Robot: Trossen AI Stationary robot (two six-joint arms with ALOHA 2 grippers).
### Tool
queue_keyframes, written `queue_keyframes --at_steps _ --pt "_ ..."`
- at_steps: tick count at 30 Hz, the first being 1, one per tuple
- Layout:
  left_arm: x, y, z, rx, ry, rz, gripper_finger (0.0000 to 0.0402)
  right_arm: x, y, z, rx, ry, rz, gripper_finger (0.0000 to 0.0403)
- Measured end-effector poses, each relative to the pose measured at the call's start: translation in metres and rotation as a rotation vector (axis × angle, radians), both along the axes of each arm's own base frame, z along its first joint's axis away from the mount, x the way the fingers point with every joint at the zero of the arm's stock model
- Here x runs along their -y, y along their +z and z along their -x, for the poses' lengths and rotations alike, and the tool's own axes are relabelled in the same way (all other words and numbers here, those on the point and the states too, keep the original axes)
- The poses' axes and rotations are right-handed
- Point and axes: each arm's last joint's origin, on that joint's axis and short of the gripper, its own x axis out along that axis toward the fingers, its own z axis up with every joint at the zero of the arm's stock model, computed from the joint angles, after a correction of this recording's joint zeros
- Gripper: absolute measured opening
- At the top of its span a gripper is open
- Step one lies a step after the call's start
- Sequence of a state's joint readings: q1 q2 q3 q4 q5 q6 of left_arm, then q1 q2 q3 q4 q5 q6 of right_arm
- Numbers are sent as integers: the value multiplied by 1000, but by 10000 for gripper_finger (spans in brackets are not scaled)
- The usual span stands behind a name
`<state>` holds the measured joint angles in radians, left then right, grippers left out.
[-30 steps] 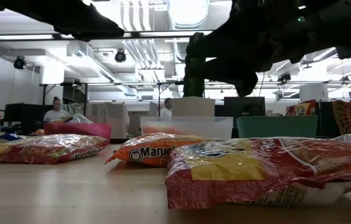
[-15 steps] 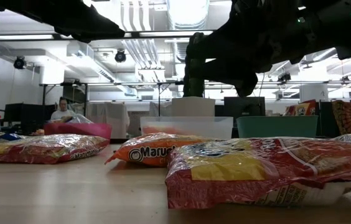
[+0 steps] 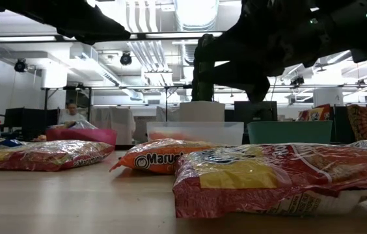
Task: Sort Maruchan noodles
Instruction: Put the orange noodle pack into the transparent bin
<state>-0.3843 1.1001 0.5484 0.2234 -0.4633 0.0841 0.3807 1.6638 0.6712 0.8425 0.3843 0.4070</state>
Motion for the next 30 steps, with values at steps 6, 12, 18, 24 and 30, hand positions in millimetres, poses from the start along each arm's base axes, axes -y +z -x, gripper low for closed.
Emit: queue_keyframes --at_steps 6,12,18,24,30 --pt "0 0 0 -2 5 16 157 5 0 -2 1 -32 -73 194" --pt "0 -7 -1 -42 14 24 157 14 -3 -5 -64 -90 -163 194" --pt "4 -23 -9 -109 21 9 157 20 2 -13 -275 -159 -213 194" --pt "6 -38 -20 -176 30 -18 157 20 23 -11 -619 -244 -223 194" --pt "8 -43 -29 -210 31 -38 157 18 47 -11 -794 -307 -261 194"
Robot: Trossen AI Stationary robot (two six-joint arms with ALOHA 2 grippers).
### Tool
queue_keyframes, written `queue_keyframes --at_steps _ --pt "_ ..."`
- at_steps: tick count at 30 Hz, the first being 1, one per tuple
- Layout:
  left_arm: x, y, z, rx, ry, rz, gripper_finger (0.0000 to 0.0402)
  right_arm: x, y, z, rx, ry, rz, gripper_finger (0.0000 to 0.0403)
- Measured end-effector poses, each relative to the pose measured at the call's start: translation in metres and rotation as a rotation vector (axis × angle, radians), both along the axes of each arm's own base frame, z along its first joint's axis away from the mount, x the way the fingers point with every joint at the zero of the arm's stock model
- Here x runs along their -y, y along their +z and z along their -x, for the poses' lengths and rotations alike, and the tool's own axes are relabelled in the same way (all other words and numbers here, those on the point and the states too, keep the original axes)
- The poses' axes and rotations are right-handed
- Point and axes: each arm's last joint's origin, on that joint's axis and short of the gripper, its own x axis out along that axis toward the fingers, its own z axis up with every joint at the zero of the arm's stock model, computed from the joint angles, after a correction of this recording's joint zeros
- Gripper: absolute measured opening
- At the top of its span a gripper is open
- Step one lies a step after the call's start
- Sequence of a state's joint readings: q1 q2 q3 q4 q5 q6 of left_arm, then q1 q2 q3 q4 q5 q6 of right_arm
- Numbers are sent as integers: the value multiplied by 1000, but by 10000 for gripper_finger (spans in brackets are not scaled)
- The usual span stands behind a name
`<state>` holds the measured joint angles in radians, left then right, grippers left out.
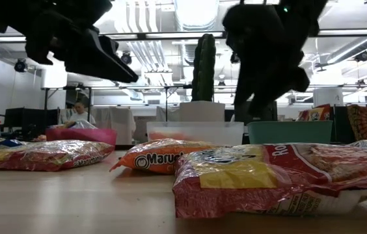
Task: Sort Maruchan noodles
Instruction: Put the orange noodle pack into the transparent bin
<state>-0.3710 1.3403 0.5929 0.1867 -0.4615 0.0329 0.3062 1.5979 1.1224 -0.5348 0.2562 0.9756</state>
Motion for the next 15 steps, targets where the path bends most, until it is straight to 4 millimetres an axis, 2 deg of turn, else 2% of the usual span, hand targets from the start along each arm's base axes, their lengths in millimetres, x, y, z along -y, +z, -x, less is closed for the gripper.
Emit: queue_keyframes --at_steps 4,10,15 --pt "1 -2 -2 -18 -1 -7 157 -5 2 -5 5 26 -27 194" --pt "1 -1 -2 -32 -3 -1 157 -6 -9 -8 -23 -43 -66 194" --pt "4 -5 -3 -60 -70 66 156 -8 -20 -11 -4 -99 -140 206"
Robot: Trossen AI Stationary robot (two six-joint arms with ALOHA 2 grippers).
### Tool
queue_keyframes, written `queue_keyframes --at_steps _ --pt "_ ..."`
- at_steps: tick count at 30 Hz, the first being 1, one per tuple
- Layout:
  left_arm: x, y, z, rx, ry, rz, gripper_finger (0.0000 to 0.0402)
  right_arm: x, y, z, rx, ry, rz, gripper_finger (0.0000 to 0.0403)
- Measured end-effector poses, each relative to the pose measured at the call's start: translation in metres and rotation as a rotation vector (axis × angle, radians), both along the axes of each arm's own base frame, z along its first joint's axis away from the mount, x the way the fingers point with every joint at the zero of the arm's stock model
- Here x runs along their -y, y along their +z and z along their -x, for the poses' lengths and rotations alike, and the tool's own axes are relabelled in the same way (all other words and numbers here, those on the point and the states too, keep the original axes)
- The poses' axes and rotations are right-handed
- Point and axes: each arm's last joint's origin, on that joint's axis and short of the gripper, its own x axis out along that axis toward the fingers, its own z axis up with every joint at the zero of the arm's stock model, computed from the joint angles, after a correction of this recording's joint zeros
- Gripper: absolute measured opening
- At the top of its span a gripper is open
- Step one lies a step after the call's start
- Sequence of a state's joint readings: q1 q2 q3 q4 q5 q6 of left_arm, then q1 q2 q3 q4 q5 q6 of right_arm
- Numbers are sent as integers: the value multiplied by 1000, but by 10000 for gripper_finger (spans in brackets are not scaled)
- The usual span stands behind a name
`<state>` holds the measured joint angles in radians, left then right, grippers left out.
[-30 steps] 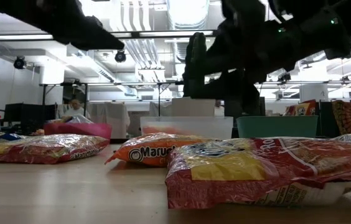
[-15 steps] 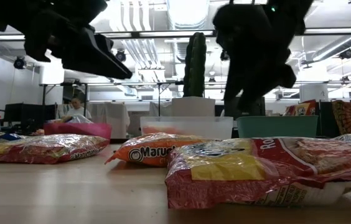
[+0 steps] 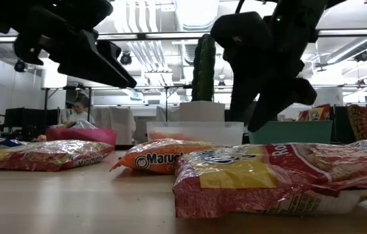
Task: Sort Maruchan noodles
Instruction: Put the orange noodle pack into the transparent bin
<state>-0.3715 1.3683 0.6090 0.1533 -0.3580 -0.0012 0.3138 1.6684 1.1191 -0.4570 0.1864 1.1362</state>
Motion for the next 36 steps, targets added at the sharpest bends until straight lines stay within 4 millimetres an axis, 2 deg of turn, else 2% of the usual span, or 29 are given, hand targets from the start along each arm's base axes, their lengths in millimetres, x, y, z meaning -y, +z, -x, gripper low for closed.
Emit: queue_keyframes --at_steps 10,18,27,36 --pt "9 -36 -10 -107 -28 51 114 0 -12 -2 117 -26 -30 282" --pt "17 -62 -25 -164 -58 60 72 4 -29 5 165 -90 -25 327" --pt "20 -77 -36 -199 -46 46 53 7 -45 13 248 -114 -29 336" --pt "19 -80 -34 -209 -34 51 52 9 -52 17 346 -131 -45 338"
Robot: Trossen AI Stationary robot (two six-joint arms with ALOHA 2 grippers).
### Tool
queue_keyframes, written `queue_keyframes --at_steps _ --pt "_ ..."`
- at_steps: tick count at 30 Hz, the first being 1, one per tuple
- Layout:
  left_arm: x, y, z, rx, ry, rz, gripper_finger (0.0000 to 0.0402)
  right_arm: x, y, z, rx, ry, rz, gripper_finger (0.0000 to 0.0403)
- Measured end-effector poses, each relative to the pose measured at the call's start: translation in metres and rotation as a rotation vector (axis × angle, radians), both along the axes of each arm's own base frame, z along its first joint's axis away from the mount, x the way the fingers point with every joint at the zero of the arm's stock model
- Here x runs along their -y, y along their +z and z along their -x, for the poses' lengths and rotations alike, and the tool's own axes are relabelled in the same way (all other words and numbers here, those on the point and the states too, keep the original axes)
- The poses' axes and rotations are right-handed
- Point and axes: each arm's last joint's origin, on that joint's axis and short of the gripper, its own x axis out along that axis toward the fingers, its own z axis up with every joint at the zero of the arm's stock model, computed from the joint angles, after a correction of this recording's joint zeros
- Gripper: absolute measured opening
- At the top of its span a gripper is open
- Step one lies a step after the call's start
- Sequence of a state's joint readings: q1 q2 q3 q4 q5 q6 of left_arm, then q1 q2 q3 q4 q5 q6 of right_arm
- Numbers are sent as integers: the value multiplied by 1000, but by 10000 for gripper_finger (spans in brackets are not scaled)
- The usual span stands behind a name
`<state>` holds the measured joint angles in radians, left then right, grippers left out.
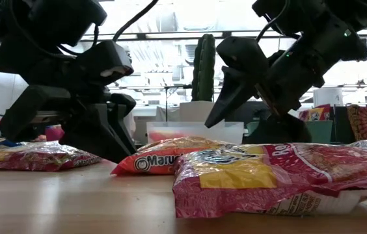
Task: Sort Maruchan noodles
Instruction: Put the orange noodle pack into the transparent bin
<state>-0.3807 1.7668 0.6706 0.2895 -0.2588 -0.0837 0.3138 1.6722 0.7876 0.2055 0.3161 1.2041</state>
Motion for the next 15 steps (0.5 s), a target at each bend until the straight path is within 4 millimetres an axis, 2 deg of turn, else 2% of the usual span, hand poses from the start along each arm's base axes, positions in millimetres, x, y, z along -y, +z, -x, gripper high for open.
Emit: queue_keyframes --at_steps 5,10,15 --pt "-1 -1 0 -4 3 -1 52 -3 -15 -9 30 13 6 338" --pt "-2 -1 1 -10 6 0 52 -9 -29 -25 141 63 12 334" --pt "-2 -1 1 -12 5 2 52 -13 -22 -33 191 114 5 323"
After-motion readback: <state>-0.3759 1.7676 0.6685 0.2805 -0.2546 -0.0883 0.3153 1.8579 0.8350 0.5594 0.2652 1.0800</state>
